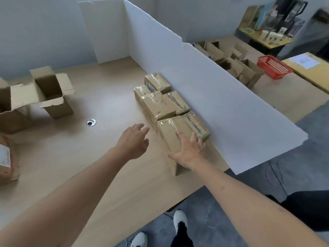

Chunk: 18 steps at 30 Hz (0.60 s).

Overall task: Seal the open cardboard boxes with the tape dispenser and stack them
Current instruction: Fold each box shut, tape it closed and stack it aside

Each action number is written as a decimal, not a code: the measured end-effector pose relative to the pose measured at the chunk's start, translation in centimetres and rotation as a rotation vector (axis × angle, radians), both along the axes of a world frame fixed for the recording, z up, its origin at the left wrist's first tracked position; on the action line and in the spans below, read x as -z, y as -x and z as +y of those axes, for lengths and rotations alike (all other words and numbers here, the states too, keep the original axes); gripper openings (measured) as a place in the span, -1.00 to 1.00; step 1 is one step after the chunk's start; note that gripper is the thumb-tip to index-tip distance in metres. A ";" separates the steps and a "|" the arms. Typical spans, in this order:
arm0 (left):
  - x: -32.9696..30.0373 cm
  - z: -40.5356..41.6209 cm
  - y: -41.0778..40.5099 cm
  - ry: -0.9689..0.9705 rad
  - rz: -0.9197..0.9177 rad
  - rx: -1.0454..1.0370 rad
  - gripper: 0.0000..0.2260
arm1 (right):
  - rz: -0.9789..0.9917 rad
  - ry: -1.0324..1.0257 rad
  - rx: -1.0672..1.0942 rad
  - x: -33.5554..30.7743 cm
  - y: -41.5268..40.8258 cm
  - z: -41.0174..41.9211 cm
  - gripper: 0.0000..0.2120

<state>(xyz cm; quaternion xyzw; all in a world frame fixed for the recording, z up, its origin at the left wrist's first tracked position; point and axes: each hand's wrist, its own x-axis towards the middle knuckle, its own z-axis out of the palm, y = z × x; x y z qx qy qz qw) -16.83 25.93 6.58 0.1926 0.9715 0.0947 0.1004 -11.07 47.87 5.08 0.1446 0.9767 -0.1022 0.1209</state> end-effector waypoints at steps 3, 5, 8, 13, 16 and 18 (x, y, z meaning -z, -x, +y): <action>1.2 2.3 0.8 0.003 -0.025 -0.065 -0.53 | -0.008 -0.024 -0.094 1.5 1.8 2.3 -0.09; 1.9 3.9 1.3 0.002 -0.043 -0.106 -0.53 | -0.016 -0.022 -0.153 2.5 2.8 3.6 -0.11; 3.2 6.0 1.6 -0.005 -0.060 -0.171 -0.53 | -0.007 -0.030 -0.212 4.0 4.0 5.0 -0.13; 5.3 8.4 1.8 0.013 -0.076 -0.241 -0.54 | 0.027 -0.022 -0.232 6.6 5.7 6.0 -0.13; 6.6 9.1 2.0 0.031 -0.080 -0.247 -0.54 | 0.046 -0.019 -0.239 8.0 6.3 6.3 -0.12; 7.4 9.4 2.1 0.020 -0.097 -0.256 -0.54 | 0.051 -0.020 -0.244 8.9 6.6 6.5 -0.10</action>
